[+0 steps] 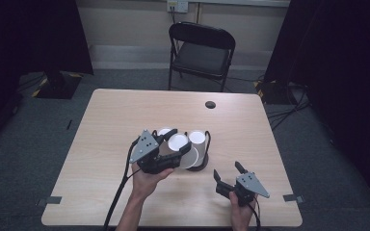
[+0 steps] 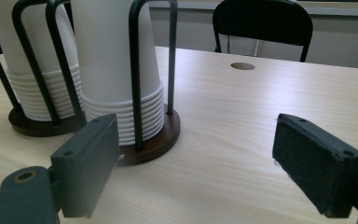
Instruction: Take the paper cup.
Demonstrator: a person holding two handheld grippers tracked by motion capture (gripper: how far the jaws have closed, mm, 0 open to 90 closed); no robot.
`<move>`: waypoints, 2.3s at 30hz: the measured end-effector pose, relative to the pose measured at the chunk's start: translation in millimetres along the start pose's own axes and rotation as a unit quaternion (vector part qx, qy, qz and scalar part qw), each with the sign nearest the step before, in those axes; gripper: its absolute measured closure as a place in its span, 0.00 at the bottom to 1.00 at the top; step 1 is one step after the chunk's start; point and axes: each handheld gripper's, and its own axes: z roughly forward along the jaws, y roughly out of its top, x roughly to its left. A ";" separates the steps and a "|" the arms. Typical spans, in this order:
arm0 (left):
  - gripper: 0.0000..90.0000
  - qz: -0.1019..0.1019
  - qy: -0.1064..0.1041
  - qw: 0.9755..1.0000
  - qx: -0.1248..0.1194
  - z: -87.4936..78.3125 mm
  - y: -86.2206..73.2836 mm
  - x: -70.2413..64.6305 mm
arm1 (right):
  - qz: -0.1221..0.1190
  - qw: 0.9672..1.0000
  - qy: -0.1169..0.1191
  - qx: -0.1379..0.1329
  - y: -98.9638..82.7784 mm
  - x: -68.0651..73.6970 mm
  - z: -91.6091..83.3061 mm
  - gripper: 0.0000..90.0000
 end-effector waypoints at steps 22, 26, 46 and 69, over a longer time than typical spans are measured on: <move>0.40 -0.031 0.009 0.999 0.035 -16.4 -28.2 -3.6 | -0.058 0.993 0.100 0.013 2.3 39.9 6.7 0.32; 0.40 -0.049 0.000 0.998 0.038 -20.7 -31.6 -2.8 | -0.066 0.991 0.119 0.006 2.7 51.3 5.2 0.38; 0.40 -0.170 -0.053 0.984 0.029 -33.6 -55.3 15.8 | -0.084 0.977 0.189 -0.060 1.0 72.3 2.6 0.64; 0.40 -0.218 -0.094 0.971 0.030 -18.4 -58.1 0.3 | -0.109 0.968 0.183 -0.132 2.2 76.3 8.2 0.73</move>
